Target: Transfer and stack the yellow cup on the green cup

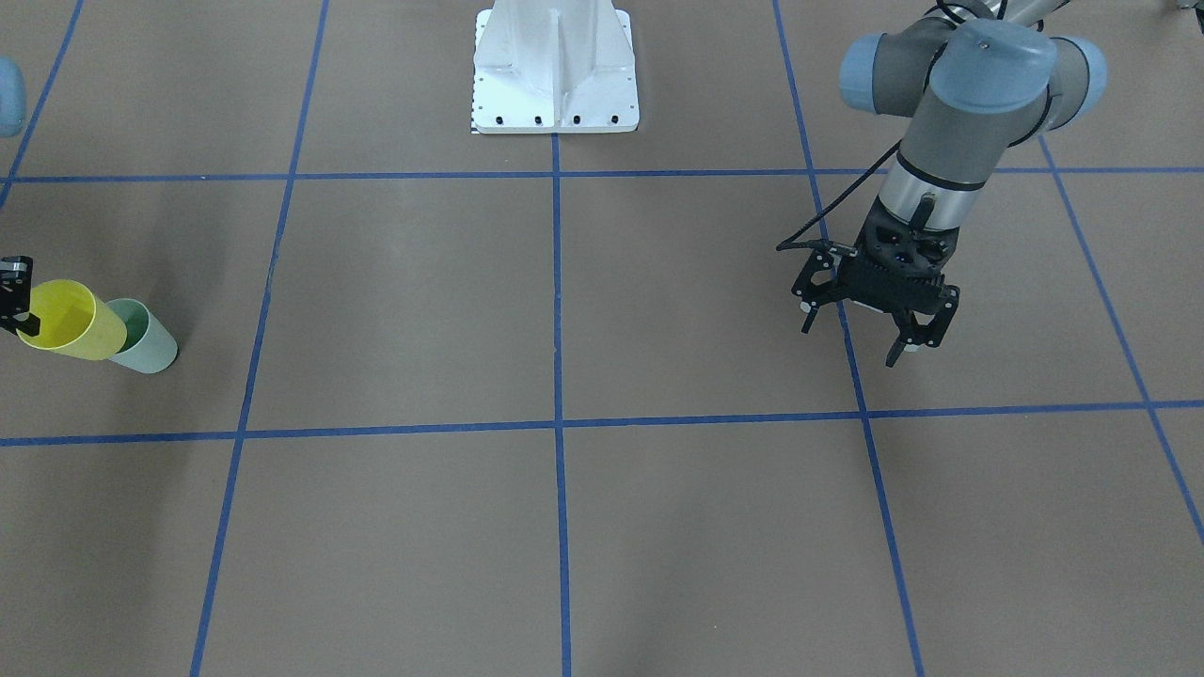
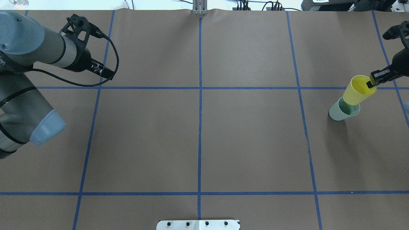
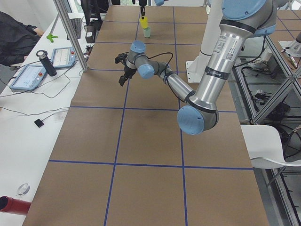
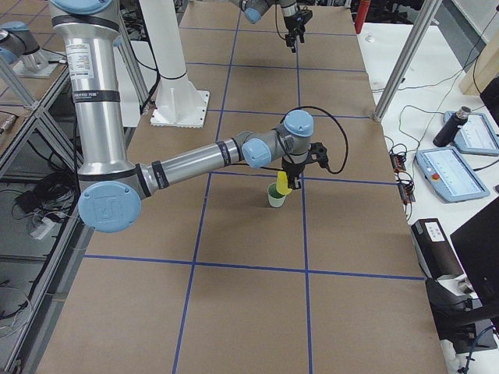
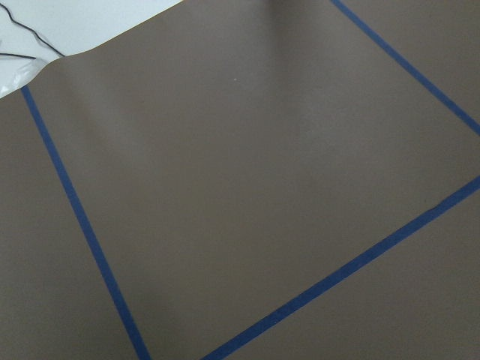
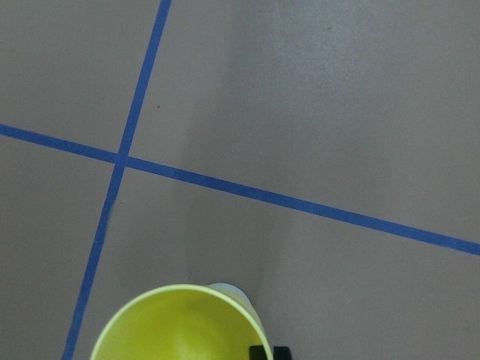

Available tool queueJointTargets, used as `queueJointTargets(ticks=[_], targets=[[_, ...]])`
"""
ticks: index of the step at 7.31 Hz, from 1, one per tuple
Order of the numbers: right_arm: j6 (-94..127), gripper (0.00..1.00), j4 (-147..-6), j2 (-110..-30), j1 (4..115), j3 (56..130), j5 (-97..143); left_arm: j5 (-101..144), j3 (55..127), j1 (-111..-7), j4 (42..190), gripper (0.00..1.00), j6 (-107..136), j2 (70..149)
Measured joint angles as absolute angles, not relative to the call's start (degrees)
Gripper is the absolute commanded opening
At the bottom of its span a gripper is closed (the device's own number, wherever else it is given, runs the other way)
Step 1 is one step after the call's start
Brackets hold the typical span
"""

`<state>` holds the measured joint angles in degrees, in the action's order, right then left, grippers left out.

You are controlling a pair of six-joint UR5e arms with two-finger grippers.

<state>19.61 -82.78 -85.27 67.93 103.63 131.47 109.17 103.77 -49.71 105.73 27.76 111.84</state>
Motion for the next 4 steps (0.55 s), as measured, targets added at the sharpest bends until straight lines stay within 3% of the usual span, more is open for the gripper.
queueJointTargets(ticks=[4], targets=[[19.6,0.0,-83.83,-85.51,66.72,104.14,131.5,110.08,103.8,-50.29,104.95,1.0,27.6,111.69]])
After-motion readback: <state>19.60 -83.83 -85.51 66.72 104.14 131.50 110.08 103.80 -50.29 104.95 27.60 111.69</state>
